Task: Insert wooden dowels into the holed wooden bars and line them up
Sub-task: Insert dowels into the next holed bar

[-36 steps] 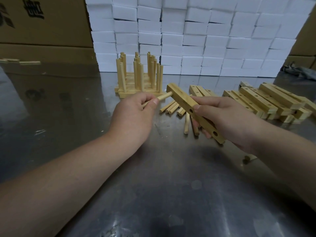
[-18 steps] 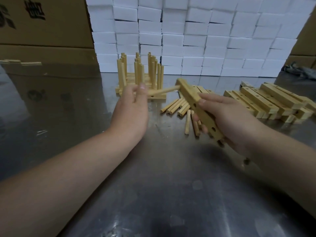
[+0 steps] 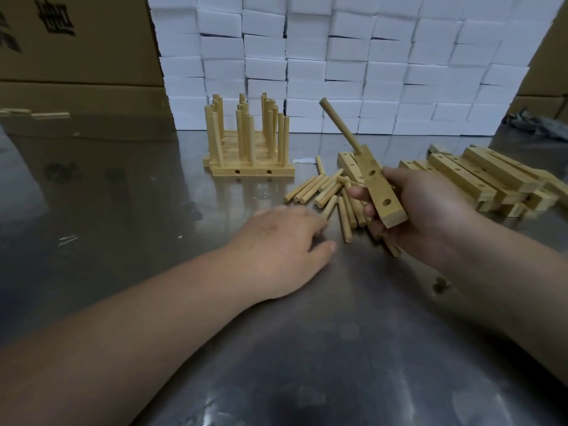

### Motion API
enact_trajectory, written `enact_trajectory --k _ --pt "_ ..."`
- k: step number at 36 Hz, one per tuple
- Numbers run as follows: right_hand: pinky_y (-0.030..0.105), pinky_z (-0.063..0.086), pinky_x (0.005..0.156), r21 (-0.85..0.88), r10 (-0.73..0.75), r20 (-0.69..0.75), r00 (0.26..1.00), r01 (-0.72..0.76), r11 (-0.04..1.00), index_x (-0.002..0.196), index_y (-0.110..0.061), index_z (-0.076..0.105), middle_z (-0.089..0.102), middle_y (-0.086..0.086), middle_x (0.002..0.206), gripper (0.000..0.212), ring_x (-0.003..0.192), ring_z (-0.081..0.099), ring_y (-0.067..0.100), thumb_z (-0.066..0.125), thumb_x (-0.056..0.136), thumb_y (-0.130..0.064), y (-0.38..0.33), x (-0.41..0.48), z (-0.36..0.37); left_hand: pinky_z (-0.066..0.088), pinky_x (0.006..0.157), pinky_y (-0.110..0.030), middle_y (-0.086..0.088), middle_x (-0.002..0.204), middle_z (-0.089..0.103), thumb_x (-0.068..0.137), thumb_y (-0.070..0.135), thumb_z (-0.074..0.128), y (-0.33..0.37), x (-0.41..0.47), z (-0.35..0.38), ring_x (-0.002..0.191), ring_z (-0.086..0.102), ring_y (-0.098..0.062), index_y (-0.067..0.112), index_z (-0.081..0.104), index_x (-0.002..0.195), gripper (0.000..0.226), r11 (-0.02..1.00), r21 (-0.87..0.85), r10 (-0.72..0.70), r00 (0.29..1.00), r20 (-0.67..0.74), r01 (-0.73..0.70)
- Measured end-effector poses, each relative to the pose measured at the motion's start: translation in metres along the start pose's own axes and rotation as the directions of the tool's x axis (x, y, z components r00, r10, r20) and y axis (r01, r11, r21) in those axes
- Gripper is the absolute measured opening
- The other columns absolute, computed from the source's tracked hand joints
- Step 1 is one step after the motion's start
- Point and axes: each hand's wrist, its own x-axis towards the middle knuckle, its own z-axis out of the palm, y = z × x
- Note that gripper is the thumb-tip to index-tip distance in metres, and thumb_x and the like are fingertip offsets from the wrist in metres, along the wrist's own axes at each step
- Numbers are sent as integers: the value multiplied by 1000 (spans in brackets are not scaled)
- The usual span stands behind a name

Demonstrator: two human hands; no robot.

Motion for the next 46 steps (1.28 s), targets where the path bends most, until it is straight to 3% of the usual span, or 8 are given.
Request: enact_trajectory --k 2,5,8,11,19,25,32,46 --pt "14 38 37 4 1 -5 1000 -1 1000 99 -8 56 68 8 69 22 37 52 11 39 99 -22 0 1 0 29 74 -29 9 91 52 90 44 42 0 0 -2 88 46 -14 29 54 93 19 998 15 -64 994 -85 65" --pt "15 40 37 -5 -15 -13 1000 15 1000 98 -8 55 67 6 63 20 38 53 10 41 99 -21 1 1 -1 31 70 -30 8 86 50 90 36 47 0 0 -5 83 45 -15 29 48 86 9 985 0 -172 978 -121 173" --pt "15 39 37 -24 -37 -10 999 36 999 100 -10 56 65 3 61 20 38 49 10 39 99 -20 1 2 -1 38 70 -32 3 93 54 92 29 45 -2 1 -6 86 49 -18 25 50 95 7 957 17 -288 954 -84 290" --pt "14 39 38 -22 -40 -27 999 39 999 117 -17 52 65 2 62 23 39 49 9 37 100 -19 1 5 -1 43 72 -34 -1 99 53 94 23 42 -5 2 -8 91 51 -20 21 56 111 21 938 61 -340 940 -35 342" --pt "15 42 41 -43 -67 -19 998 66 997 119 -24 49 65 2 62 25 40 51 10 35 100 -16 1 5 -1 32 57 -21 6 91 42 94 27 36 -4 -10 -16 74 44 -8 24 58 113 29 961 -223 -241 898 -369 166" --pt "17 40 40 -166 -103 72 992 114 979 124 -23 55 64 -4 58 33 42 50 9 34 99 -16 5 1 2 30 57 -12 14 81 40 94 29 39 -5 -10 -13 71 41 -1 29 50 94 11 957 -258 -218 911 -349 131" --pt "18 41 39 -188 -126 131 983 149 971 130 -23 53 66 0 66 36 45 51 11 36 99 -16 5 -4 2 25 50 -19 11 73 45 95 29 39 -6 -9 -11 66 41 -3 28 51 102 14 950 -248 -264 909 -323 188" --pt "18 38 40 -252 -227 146 963 258 933 122 -24 58 63 1 66 33 46 50 12 36 98 -14 3 -9 4 29 53 -13 10 63 42 94 27 44 -8 -11 -10 59 40 -5 27 58 102 16 941 -331 -197 905 -378 66"
